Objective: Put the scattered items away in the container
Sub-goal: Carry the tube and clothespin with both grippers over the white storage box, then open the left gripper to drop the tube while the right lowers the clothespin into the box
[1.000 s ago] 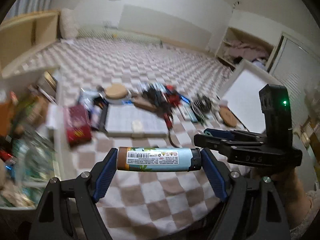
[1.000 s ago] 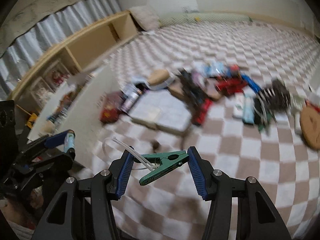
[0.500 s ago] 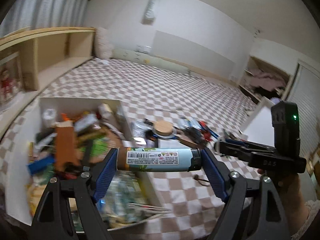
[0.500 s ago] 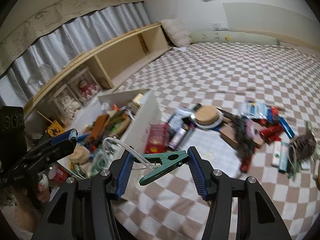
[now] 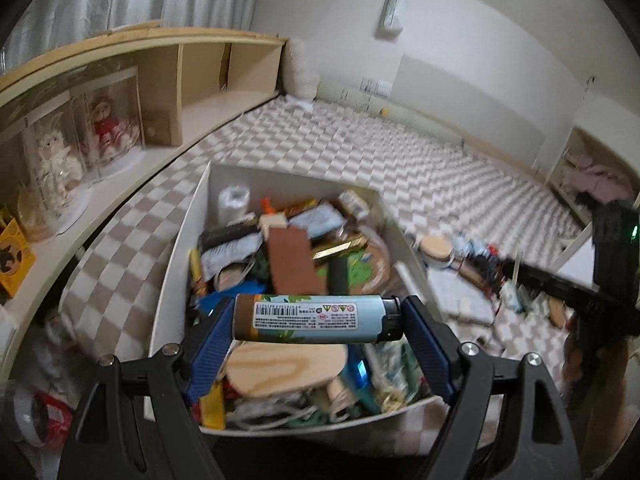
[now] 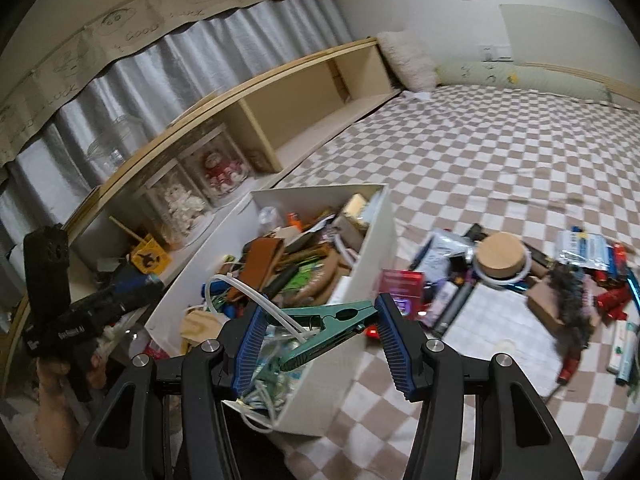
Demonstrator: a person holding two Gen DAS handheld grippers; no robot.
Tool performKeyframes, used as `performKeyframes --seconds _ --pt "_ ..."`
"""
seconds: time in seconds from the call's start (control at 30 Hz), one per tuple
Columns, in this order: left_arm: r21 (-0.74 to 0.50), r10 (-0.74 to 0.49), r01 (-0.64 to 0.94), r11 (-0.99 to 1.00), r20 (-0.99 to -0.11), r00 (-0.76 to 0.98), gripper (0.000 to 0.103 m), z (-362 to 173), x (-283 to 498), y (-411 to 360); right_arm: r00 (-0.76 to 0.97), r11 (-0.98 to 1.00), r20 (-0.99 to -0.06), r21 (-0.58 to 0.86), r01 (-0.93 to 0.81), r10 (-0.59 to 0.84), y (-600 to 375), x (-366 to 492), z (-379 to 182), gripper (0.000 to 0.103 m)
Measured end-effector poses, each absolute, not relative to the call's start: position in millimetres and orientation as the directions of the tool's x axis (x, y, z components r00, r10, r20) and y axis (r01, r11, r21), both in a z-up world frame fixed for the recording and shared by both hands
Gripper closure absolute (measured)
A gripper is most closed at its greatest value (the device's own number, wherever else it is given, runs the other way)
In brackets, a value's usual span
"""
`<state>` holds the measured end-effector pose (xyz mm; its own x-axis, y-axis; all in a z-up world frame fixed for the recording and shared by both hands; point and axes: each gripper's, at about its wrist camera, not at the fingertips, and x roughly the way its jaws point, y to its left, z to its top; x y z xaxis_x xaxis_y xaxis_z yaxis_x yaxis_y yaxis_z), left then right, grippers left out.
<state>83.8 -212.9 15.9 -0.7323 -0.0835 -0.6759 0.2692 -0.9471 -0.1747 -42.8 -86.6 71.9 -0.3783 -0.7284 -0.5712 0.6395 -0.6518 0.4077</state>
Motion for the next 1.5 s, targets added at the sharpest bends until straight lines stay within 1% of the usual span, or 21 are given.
performKeyframes --seconds 0.23,0.47,0.67,0.87,1.17,1.2,1.23,1.27,1.5 --pt "-0.107 -0.098 0.302 -0.947 -0.8 -0.591 0.021 -13 89 -209 -0.336 -0.622 -0.581 0.407 0.669 -0.741 -110 -39 70 0.047" --pt "-0.126 -0.073 0.338 -0.933 -0.853 -0.517 0.021 -27 91 -211 -0.311 -0.598 -0.583 0.398 0.696 -0.751 -128 -35 72 0.047" --pt "-0.13 -0.066 0.353 -0.927 -0.867 -0.494 0.021 -27 87 -212 -0.296 -0.582 -0.585 0.389 0.714 -0.755 -139 -31 74 0.047" --pt "-0.093 -0.096 0.36 -0.928 -0.876 -0.473 0.02 -30 82 -206 -0.286 -0.572 -0.584 0.39 0.721 -0.759 -145 -29 74 0.047" --pt "-0.117 -0.081 0.377 -0.919 -0.879 -0.47 0.02 -29 81 -209 -0.296 -0.583 -0.586 0.391 0.712 -0.754 -142 -32 73 0.047" --pt "-0.121 -0.079 0.379 -0.917 -0.878 -0.472 0.017 -29 81 -210 -0.296 -0.583 -0.586 0.391 0.712 -0.754 -142 -32 73 0.047" --pt "-0.124 -0.079 0.381 -0.916 -0.877 -0.475 0.011 -28 81 -210 -0.296 -0.583 -0.587 0.39 0.713 -0.754 -142 -32 73 0.047" --pt "-0.126 -0.08 0.383 -0.915 -0.874 -0.478 0.009 -28 82 -209 -0.297 -0.584 -0.586 0.39 0.712 -0.754 -142 -32 73 0.047" --pt "-0.112 -0.103 0.381 -0.918 -0.859 -0.501 0.008 -22 84 -207 -0.289 -0.578 -0.59 0.388 0.718 -0.754 -143 -32 72 0.047"
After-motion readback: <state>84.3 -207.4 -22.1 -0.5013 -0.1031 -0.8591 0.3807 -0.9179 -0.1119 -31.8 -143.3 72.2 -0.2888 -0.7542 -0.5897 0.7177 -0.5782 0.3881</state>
